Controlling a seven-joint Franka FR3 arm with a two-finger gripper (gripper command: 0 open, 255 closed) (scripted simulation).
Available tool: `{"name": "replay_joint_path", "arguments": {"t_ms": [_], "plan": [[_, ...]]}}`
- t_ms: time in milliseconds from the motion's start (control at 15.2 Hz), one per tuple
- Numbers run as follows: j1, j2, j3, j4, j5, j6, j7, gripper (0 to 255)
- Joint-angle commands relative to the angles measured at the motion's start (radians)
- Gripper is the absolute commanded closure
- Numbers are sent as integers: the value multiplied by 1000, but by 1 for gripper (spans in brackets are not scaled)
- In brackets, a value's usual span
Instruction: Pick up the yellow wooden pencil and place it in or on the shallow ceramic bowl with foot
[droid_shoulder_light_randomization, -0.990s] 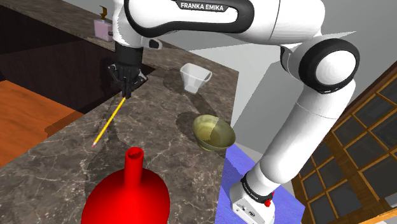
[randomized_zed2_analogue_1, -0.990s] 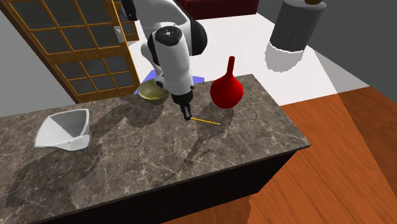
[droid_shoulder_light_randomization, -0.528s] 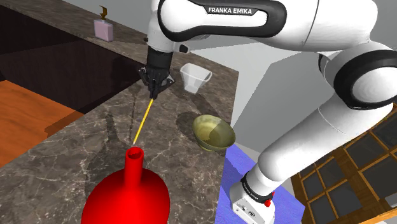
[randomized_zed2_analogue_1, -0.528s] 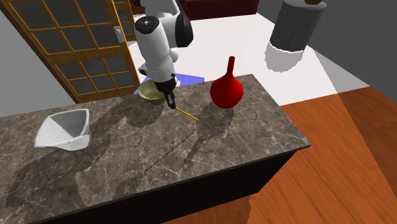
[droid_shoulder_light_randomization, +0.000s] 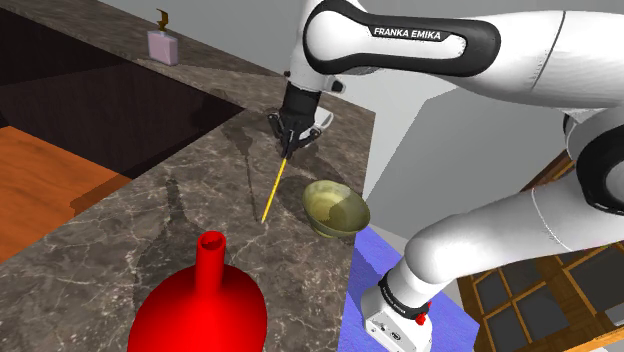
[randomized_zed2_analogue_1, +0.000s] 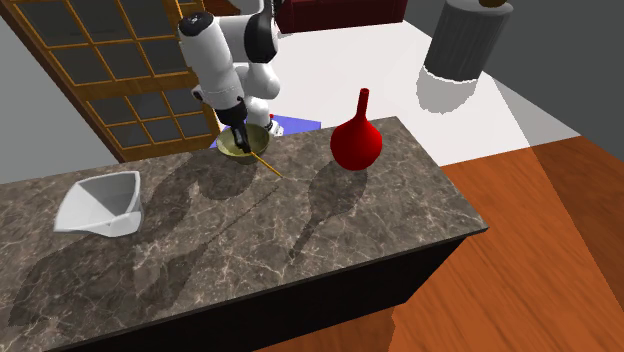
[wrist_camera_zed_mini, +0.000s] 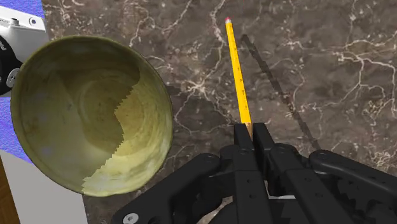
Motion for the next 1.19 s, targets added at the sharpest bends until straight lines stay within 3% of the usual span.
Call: {"name": "replay_joint_path", "arguments": {"t_ms": [0, 396, 858, 1122], "plan": [[-3, -59, -39, -51, 5, -14, -51, 255], [-26, -207, -165, -175, -25, -63, -193, 255], [-79, -336, -315, -270, -114, -119, -356, 255], [-83, -344, -323, -315, -119, -83, -371, 255]]}}
